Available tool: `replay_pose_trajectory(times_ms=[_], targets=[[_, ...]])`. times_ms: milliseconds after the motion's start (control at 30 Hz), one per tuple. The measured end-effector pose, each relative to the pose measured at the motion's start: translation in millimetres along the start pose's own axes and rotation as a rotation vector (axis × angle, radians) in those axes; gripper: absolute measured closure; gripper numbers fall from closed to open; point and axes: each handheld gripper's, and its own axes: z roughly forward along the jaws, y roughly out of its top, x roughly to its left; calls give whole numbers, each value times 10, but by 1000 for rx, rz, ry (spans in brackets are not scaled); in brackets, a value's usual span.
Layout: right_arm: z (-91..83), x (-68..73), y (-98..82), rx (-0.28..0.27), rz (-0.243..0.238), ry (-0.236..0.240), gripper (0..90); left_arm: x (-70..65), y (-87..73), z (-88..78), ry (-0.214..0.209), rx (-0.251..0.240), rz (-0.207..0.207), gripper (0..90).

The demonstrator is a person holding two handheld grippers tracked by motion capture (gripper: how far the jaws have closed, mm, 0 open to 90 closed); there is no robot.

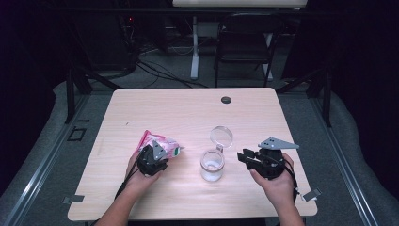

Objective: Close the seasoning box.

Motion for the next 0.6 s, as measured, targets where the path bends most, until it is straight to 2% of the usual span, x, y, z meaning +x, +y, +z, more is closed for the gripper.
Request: replay_pose_trajectory(times_ms=[233,400,600], targets=[[-32,-32,-38,5,10,-10,688,86,15,17,-16,11,-33,761],[-44,-50,-56,-7,25,-11,688,145,18,-4,-24,8,-68,855],[-45,-53,-57,-9,24,-12,688,218,10,-39,-43,8,-108,894]])
